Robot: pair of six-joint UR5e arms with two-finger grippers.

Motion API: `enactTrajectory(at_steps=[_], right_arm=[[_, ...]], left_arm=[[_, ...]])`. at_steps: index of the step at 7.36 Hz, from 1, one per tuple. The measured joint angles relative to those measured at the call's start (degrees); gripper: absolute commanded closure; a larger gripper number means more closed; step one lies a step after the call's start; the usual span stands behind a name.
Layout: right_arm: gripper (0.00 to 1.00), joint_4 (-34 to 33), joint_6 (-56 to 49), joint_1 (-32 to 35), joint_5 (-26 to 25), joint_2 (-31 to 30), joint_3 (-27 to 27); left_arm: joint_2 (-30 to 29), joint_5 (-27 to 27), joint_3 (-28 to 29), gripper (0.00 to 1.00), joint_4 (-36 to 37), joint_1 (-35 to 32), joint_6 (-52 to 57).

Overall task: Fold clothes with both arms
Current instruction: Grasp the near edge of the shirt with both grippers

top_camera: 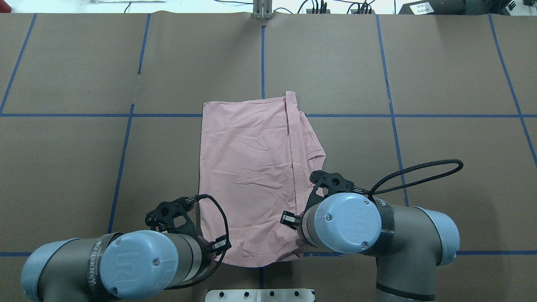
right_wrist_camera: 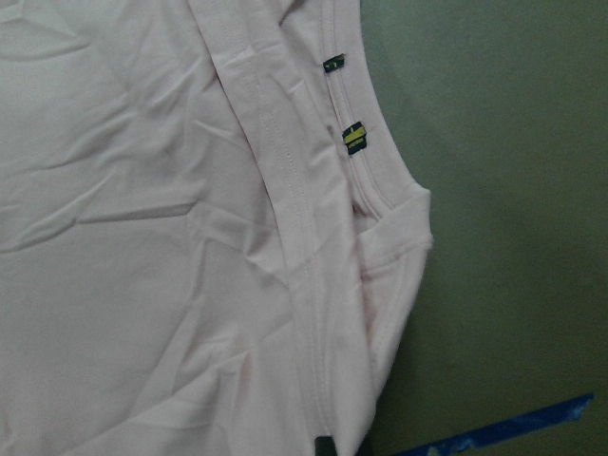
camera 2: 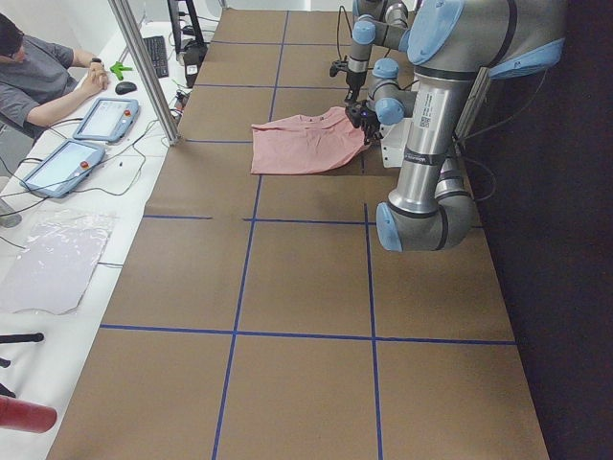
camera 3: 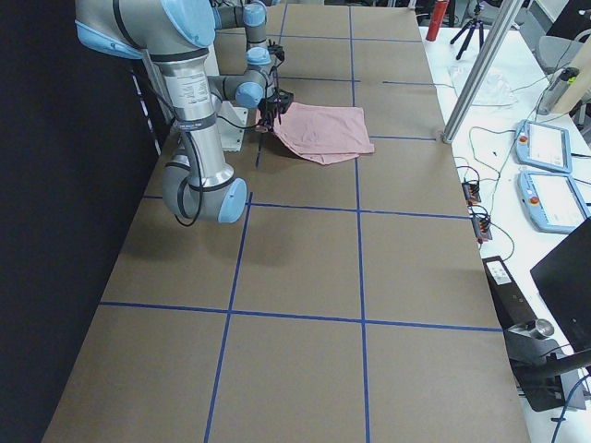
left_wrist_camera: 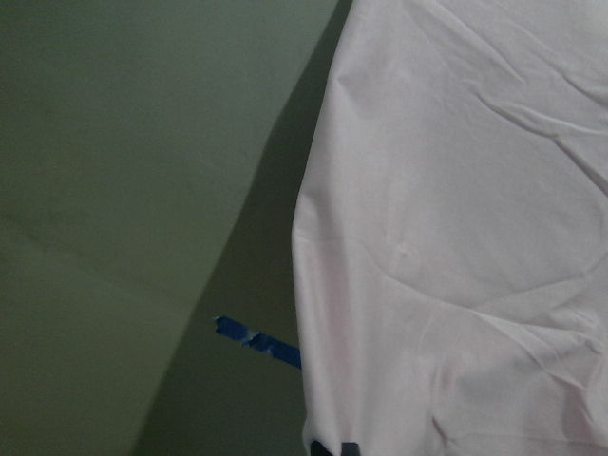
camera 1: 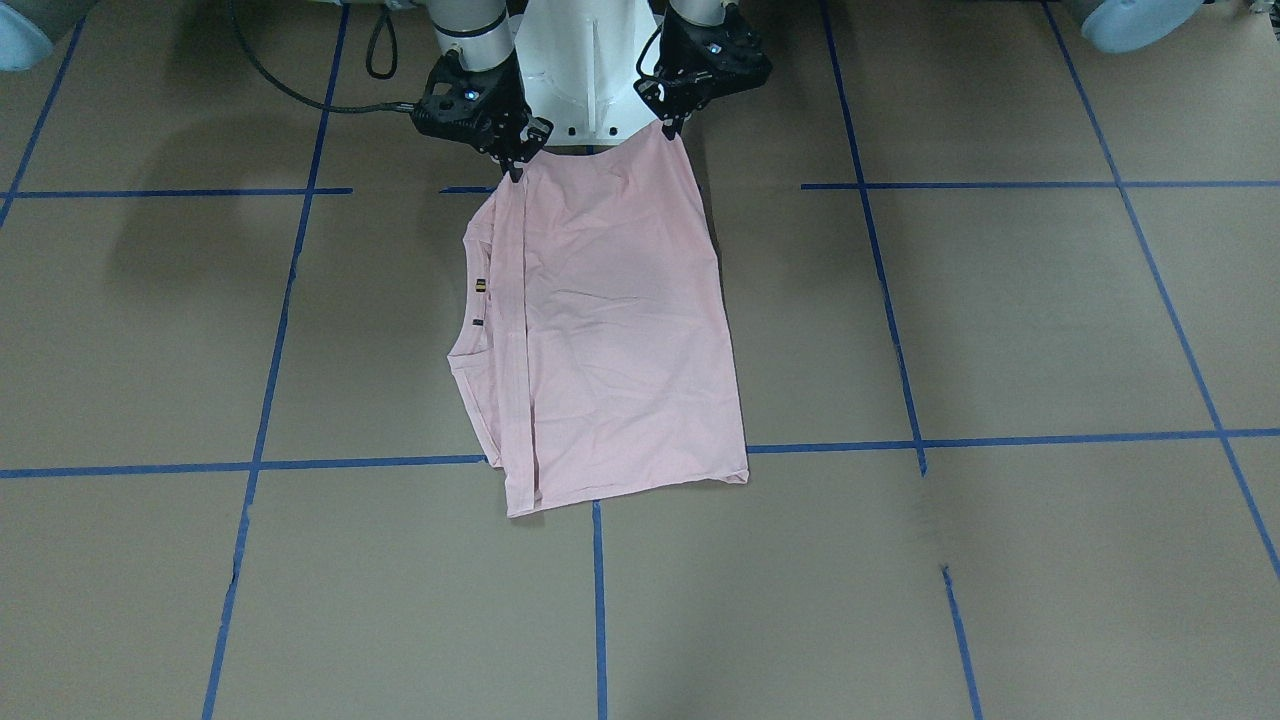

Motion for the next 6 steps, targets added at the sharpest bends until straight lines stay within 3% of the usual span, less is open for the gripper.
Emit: enactTrajectory(at_steps=[6], right_arm=[[1.00, 4.02, -2.39, 5.69, 0.07, 0.34, -5.37]], left_arm=[[-0.42, 0.04, 1.78, 1.00, -1.92, -5.95, 1.00]])
